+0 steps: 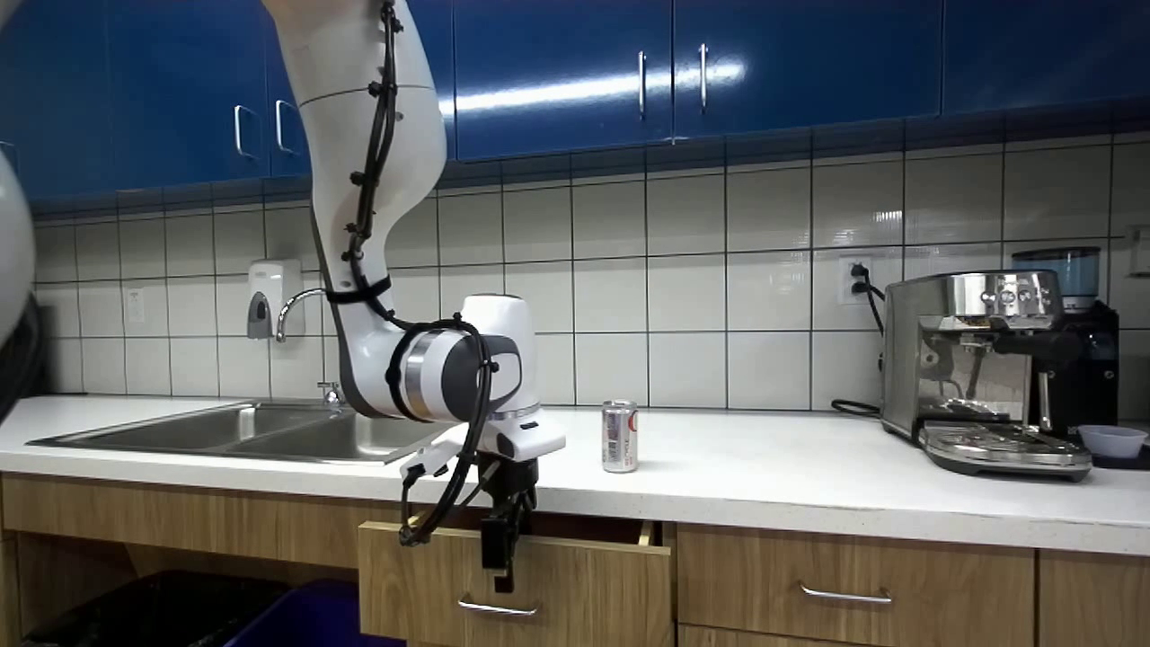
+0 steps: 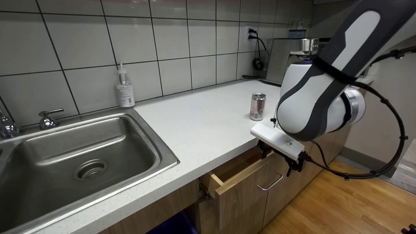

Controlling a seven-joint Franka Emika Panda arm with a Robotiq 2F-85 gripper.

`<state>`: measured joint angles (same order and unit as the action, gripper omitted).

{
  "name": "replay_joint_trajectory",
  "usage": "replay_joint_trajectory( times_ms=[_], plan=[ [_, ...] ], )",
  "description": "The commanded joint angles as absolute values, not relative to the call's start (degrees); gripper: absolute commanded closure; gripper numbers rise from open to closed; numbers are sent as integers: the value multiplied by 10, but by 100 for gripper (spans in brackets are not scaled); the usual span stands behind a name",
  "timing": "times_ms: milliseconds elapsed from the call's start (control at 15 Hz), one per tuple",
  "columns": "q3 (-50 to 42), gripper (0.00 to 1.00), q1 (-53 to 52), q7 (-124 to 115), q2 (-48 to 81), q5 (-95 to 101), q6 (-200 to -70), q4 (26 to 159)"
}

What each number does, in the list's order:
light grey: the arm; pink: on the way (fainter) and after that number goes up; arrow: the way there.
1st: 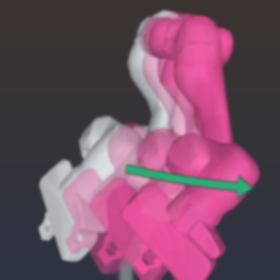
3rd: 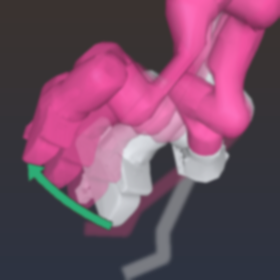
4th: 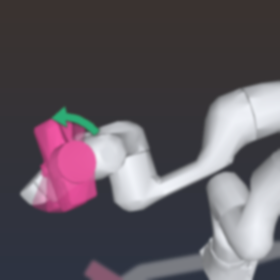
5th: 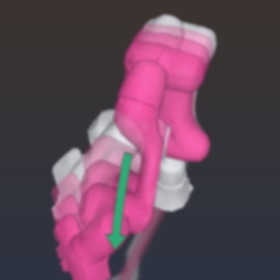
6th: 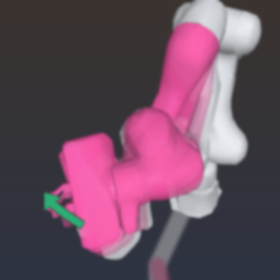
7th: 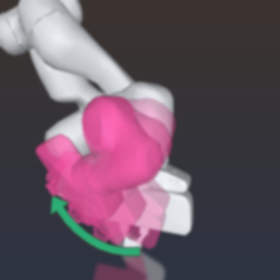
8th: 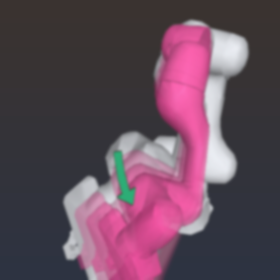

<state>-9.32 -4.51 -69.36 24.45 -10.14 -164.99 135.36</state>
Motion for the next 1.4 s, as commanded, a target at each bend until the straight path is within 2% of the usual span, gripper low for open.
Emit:
replay_joint_trajectory(
  times_ms=[0, 1333],
  plan=[
    [-111, 0, -69, -715, 231, -103, -1656, 1378],
    [-135, 0, -110, -737, 215, -97, -1673, 1437]
  ],
)
